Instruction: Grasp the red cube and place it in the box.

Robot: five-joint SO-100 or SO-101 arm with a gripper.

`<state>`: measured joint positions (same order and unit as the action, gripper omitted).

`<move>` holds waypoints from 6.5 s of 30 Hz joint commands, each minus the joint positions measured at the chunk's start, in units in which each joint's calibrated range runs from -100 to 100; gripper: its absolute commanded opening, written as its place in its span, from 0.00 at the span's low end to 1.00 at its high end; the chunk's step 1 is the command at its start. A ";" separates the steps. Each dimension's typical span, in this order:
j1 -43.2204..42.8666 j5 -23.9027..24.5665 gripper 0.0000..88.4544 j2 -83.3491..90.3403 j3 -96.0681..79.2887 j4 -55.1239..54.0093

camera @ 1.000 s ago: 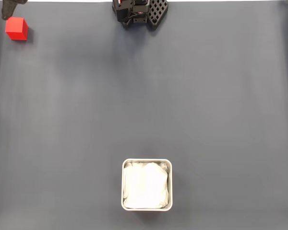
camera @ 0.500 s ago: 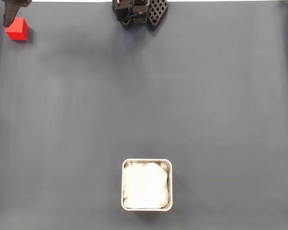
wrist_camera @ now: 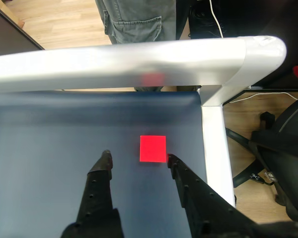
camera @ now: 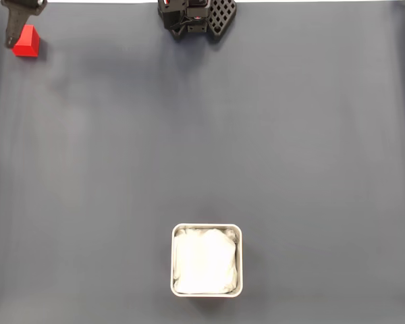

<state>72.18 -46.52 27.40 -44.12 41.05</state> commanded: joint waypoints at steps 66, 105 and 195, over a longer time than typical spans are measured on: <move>2.18 -1.17 0.40 -12.58 -4.96 -15.48; 3.03 -1.17 0.37 -19.77 -4.05 -20.56; -24.45 -3.13 0.04 -10.59 15.84 -7.85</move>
<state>50.00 -49.16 13.33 -31.10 32.78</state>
